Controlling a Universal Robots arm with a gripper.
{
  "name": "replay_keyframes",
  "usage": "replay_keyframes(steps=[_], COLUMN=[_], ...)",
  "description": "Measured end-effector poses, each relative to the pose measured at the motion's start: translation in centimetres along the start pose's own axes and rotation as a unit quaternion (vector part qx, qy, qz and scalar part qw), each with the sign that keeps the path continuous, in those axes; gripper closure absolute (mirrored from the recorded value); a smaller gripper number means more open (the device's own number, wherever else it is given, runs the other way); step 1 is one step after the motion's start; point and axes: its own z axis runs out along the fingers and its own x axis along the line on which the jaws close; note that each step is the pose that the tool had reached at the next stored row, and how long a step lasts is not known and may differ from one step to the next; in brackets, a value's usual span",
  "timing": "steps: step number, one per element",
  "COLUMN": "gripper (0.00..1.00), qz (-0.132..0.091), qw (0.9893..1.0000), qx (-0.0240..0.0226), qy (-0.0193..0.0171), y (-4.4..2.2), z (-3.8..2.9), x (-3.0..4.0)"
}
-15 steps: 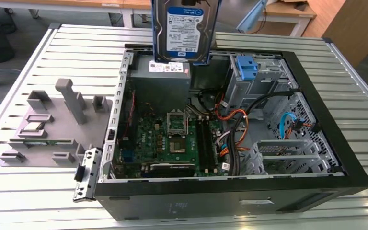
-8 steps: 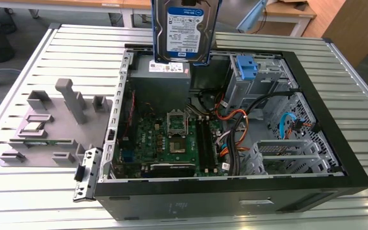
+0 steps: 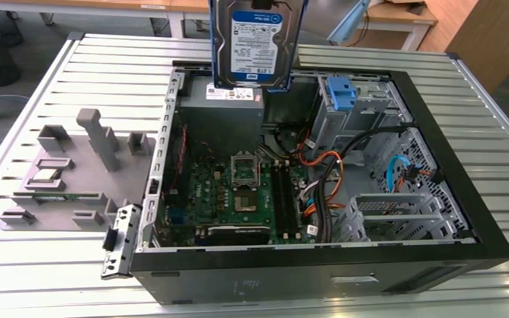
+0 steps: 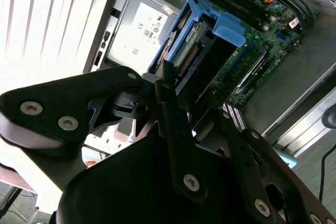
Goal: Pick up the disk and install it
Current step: 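Pick up the disk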
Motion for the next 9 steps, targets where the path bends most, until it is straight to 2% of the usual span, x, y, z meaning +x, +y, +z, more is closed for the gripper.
replay_keyframes(steps=[9], gripper=[0.65], qz=[0.0], qw=[1.0], qx=[0.0], qy=[0.0001], y=[-0.04], z=[-0.02], x=[0.24])
